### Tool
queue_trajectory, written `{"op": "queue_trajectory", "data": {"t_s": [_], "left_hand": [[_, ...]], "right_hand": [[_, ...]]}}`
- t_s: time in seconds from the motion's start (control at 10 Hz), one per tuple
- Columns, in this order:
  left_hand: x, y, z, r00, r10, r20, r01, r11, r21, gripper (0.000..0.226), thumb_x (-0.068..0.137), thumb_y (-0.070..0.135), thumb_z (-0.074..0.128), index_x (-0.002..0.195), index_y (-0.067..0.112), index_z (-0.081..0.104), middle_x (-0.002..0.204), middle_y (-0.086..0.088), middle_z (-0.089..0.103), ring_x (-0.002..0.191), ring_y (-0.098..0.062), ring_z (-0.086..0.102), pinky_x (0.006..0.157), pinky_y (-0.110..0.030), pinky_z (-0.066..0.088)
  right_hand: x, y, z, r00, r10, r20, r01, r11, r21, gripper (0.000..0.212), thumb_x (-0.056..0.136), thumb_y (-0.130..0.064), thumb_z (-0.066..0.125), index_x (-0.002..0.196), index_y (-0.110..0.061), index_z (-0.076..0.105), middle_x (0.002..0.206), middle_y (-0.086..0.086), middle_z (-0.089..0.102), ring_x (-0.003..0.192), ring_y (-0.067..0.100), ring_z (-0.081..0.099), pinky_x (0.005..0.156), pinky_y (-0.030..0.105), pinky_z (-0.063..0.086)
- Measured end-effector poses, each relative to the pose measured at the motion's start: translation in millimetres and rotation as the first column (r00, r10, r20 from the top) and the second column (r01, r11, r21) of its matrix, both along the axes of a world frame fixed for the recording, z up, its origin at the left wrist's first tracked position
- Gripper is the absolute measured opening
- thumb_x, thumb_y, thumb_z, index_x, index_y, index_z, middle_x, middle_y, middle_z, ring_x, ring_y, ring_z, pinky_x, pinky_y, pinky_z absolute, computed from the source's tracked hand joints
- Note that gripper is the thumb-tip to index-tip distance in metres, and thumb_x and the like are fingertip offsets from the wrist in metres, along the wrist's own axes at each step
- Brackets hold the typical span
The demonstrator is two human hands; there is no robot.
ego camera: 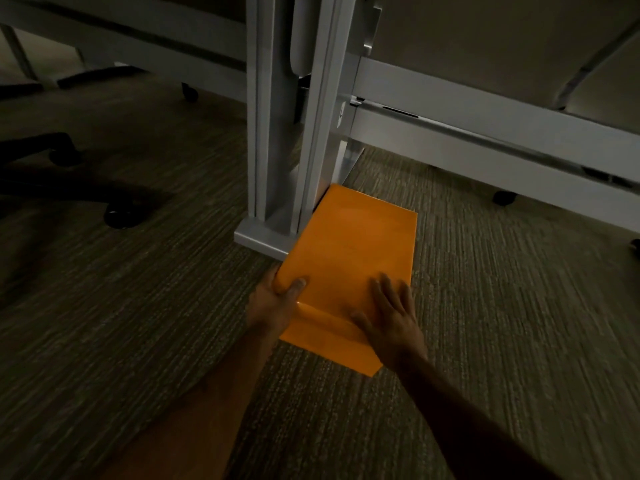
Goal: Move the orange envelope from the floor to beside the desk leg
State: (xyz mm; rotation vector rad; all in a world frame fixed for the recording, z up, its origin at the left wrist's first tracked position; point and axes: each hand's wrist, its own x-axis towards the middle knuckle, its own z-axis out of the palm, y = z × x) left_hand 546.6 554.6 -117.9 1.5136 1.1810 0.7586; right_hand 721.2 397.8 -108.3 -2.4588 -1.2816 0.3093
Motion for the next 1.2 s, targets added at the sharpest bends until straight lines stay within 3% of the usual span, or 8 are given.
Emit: {"op": "queue_trajectory", "data": {"t_s": [0.4, 0.5, 0.6, 0.7, 0.8, 1.0, 1.1, 1.2], "left_hand": [[7, 5, -5, 0.995, -0.043, -0.088, 0.049, 0.997, 0.061, 0.065, 0.091, 0.055, 0.062, 0.148, 0.030, 0.043, 0.148, -0.005, 0.050, 0.132, -0.029, 0.051, 0.099, -0.043, 0.043], [6, 2, 2, 0.933, -0.036, -0.358, 0.130, 0.961, 0.243, 0.064, 0.097, 0.055, 0.050, 0.154, 0.031, 0.033, 0.165, -0.007, 0.023, 0.149, -0.034, 0.028, 0.113, -0.052, 0.031], [1, -7, 1, 0.781, -0.084, -0.619, 0.437, 0.782, 0.445, 0.054, 0.105, 0.048, 0.027, 0.158, 0.035, 0.022, 0.171, 0.001, 0.003, 0.156, -0.025, -0.003, 0.122, -0.051, 0.002], [-8, -9, -4, 0.722, -0.180, -0.669, 0.550, 0.735, 0.396, 0.062, 0.101, 0.058, 0.019, 0.159, 0.036, 0.016, 0.170, 0.006, -0.003, 0.156, -0.018, -0.010, 0.122, -0.047, 0.000], [-11, 5, -3, 0.614, -0.260, -0.745, 0.645, 0.709, 0.284, 0.076, 0.097, 0.068, 0.031, 0.161, 0.035, 0.007, 0.169, 0.008, -0.010, 0.155, -0.018, -0.012, 0.122, -0.046, 0.004], [-6, -2, 29, 0.540, -0.224, -0.811, 0.697, 0.660, 0.281, 0.070, 0.105, 0.043, 0.041, 0.162, 0.024, 0.007, 0.171, -0.003, 0.003, 0.157, -0.024, -0.002, 0.123, -0.041, 0.004], [-8, -16, 45, 0.579, -0.159, -0.800, 0.699, 0.601, 0.387, 0.067, 0.106, 0.031, 0.042, 0.162, 0.020, 0.008, 0.170, -0.006, 0.014, 0.156, -0.026, 0.009, 0.122, -0.039, 0.009], [-24, -50, 69, 0.674, -0.170, -0.719, 0.612, 0.673, 0.415, 0.070, 0.103, 0.034, 0.049, 0.161, 0.023, 0.013, 0.167, -0.006, 0.024, 0.154, -0.028, 0.020, 0.121, -0.044, 0.020]], "right_hand": [[3, 4, 3, 0.999, 0.020, 0.027, -0.017, 0.993, -0.114, 0.113, 0.064, -0.098, 0.022, 0.158, -0.043, -0.010, 0.167, -0.013, -0.017, 0.151, 0.029, -0.027, 0.121, 0.063, 0.014], [6, 4, 4, 0.997, 0.050, 0.058, -0.042, 0.990, -0.132, 0.108, 0.065, -0.099, 0.016, 0.157, -0.047, -0.009, 0.168, -0.010, -0.016, 0.152, 0.033, -0.024, 0.121, 0.064, 0.010], [0, 1, 6, 0.990, 0.073, 0.117, -0.050, 0.981, -0.188, 0.095, 0.075, -0.094, 0.013, 0.156, -0.050, -0.009, 0.169, -0.005, -0.014, 0.153, 0.036, -0.019, 0.122, 0.065, 0.007], [-6, -1, 6, 0.994, 0.069, 0.087, -0.053, 0.982, -0.179, 0.097, 0.073, -0.091, 0.011, 0.157, -0.047, -0.007, 0.169, -0.004, -0.014, 0.152, 0.038, -0.022, 0.121, 0.065, 0.009], [-5, -1, 7, 0.998, 0.066, 0.004, -0.064, 0.988, -0.140, 0.107, 0.066, -0.092, 0.017, 0.160, -0.042, 0.000, 0.170, 0.001, -0.009, 0.150, 0.042, -0.024, 0.121, 0.065, 0.012], [18, 15, -4, 0.989, 0.127, 0.082, -0.102, 0.962, -0.255, 0.122, 0.059, -0.104, 0.000, 0.161, -0.036, 0.009, 0.171, 0.004, 0.007, 0.156, 0.039, -0.004, 0.121, 0.066, 0.010], [21, 13, -4, 0.984, 0.143, 0.108, -0.111, 0.958, -0.263, 0.117, 0.062, -0.102, -0.002, 0.159, -0.040, 0.016, 0.171, -0.004, 0.011, 0.157, 0.036, 0.001, 0.119, 0.067, 0.013], [-20, -1, 23, 0.980, 0.173, 0.095, -0.156, 0.974, -0.166, 0.099, 0.077, -0.093, 0.018, 0.159, -0.037, 0.021, 0.169, -0.005, 0.016, 0.157, 0.033, 0.003, 0.123, 0.060, 0.010]]}}
